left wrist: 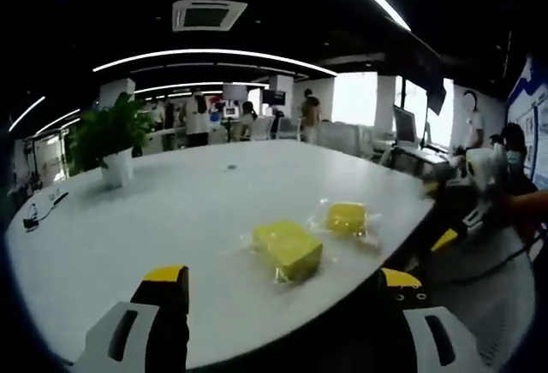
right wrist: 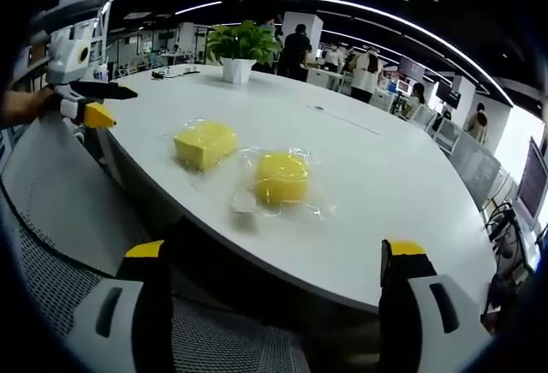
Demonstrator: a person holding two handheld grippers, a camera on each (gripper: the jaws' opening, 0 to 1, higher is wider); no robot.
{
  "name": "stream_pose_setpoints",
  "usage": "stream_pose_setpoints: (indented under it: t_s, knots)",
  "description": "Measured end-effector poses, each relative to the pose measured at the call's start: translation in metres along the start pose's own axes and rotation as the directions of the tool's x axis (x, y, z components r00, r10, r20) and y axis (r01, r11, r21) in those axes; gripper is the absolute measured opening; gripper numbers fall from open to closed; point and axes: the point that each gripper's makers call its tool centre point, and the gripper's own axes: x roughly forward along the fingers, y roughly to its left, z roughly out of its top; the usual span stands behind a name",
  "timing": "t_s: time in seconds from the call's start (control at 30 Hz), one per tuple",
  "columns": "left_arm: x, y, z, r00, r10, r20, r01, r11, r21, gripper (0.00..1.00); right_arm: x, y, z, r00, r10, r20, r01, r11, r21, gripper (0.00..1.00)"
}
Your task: Compare the silicone blocks by pressing each to a similar depth, holding the contact briefly, and releasing to observe deformation and rebound differences across the visible hardness samples.
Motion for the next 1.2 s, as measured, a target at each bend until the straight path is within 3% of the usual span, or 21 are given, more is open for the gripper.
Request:
stream_pose_setpoints:
  t_s: [0.47, 0.73, 0.9, 0.93, 1.0, 1.2]
  knots:
    - [-0.001, 0.001, -0.004, 1.000, -0.004, -0.001, 0.004, 0.999, -0.051, 0.91, 0.001, 0.000, 0.002, 1.000, 0.004, 0.009, -0.004, 1.000, 0.003, 0.96]
    - [0.000, -0.002, -0.005, 1.000, -0.011, -0.016, 0.011, 0.999, -0.039, 0.91, 0.001, 0.000, 0.003, 1.000, 0.002, 0.014, -0.002, 1.000, 0.004, 0.94]
    - [0.001, -0.008, -0.004, 0.998, -0.051, -0.029, 0.050, 0.998, -0.040, 0.92, 0.001, 0.000, 0.004, 1.000, 0.002, 0.018, -0.002, 1.000, 0.008, 0.94]
    - [0.000, -0.016, -0.002, 0.995, -0.093, -0.029, 0.090, 0.994, -0.069, 0.92, 0.001, 0.000, 0.004, 1.000, 0.002, 0.019, -0.002, 1.000, 0.009, 0.94]
    - [0.000, -0.019, 0.000, 0.993, -0.111, -0.037, 0.108, 0.991, -0.077, 0.90, 0.001, 0.000, 0.005, 1.000, 0.002, 0.022, -0.002, 1.000, 0.014, 0.95]
    - [0.004, -0.030, 0.023, 0.983, -0.180, -0.035, 0.179, 0.983, -0.033, 0.89, 0.001, 0.002, 0.005, 1.000, 0.005, 0.022, -0.005, 1.000, 0.012, 0.94]
